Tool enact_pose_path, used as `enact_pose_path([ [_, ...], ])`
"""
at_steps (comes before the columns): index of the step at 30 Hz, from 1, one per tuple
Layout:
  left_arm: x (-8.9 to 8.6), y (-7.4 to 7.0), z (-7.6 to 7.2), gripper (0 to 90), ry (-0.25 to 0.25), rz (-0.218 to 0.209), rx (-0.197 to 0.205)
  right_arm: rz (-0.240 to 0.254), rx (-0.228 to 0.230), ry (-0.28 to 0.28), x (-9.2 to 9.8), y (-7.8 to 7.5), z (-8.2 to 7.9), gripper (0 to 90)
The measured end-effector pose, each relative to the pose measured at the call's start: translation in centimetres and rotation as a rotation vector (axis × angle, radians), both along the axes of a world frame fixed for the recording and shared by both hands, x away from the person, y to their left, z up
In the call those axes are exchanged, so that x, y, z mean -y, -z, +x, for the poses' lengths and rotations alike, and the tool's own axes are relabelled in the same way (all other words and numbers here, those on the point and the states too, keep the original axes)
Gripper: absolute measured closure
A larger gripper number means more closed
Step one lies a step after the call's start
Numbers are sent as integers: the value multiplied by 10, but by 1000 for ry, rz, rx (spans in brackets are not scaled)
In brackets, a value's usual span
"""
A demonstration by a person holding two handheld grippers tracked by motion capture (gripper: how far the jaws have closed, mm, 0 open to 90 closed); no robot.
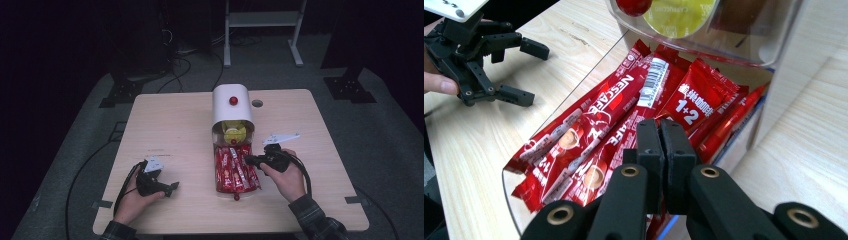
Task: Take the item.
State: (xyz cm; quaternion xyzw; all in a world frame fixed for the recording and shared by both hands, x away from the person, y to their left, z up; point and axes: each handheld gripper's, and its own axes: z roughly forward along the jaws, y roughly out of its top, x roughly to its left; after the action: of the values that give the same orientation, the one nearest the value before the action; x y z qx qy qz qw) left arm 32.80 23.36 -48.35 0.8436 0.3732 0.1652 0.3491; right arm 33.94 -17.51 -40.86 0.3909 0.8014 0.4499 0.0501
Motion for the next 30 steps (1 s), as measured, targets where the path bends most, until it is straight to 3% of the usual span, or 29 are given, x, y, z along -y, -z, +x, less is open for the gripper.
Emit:
enact_pose_path([
  [12, 0, 0, 0, 0, -1, -1, 0, -1, 11, 25, 17, -3, -6, 873],
  [30, 0, 0, 0, 0, 0, -1, 0, -12, 29, 75, 40, -6, -2, 872],
])
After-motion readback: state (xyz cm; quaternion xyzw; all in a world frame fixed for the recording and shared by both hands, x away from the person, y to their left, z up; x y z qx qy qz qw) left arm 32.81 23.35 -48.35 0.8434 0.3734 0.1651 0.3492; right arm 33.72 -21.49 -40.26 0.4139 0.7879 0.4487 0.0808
